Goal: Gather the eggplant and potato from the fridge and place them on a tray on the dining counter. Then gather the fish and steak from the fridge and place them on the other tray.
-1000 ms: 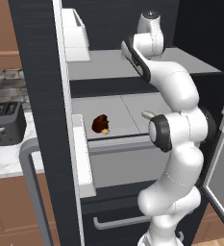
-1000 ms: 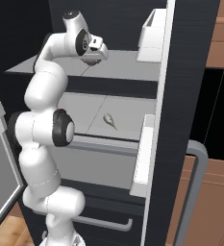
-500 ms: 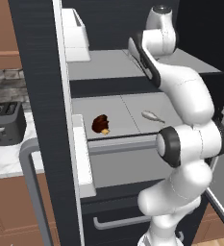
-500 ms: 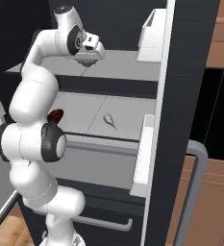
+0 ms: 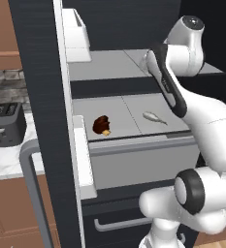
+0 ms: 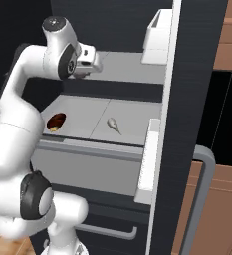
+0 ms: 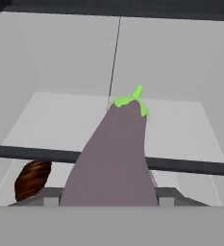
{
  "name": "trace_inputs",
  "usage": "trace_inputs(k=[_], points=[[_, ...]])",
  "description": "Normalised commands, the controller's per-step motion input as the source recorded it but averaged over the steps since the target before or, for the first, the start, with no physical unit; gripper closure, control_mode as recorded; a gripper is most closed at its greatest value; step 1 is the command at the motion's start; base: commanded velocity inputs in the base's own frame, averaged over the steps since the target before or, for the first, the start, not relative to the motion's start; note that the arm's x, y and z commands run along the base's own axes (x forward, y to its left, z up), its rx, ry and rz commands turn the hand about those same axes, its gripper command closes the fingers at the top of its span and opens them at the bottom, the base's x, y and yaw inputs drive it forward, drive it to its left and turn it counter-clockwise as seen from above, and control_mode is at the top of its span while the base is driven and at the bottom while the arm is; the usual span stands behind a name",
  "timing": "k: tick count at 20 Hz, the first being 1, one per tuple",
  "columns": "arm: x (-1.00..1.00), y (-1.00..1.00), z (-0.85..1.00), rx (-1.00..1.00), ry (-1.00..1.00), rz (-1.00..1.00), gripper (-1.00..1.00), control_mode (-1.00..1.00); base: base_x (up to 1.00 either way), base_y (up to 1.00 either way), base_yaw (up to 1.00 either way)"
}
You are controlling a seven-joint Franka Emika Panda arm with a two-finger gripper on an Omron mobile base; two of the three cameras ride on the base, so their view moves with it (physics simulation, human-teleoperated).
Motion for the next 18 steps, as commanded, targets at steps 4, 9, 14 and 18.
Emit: trace_inputs(k=[4, 9, 14, 18], points=[[-1.00, 0.00, -0.06, 0.03, -0.06, 0.16, 1.00, -1.00, 0.00, 0.00, 0.00], [-0.98, 0.01, -0.27, 0.00, 0.02, 0.06, 1.00, -1.00, 0.00, 0.00, 0.00], [-0.92, 0.00, -0.32, 0.00, 0.01, 0.00, 1.00, -1.00, 0.00, 0.00, 0.00], [-0.76, 0.00, -0.35, 0.00, 0.03, 0.00, 1.00, -1.00, 0.00, 0.00, 0.00]])
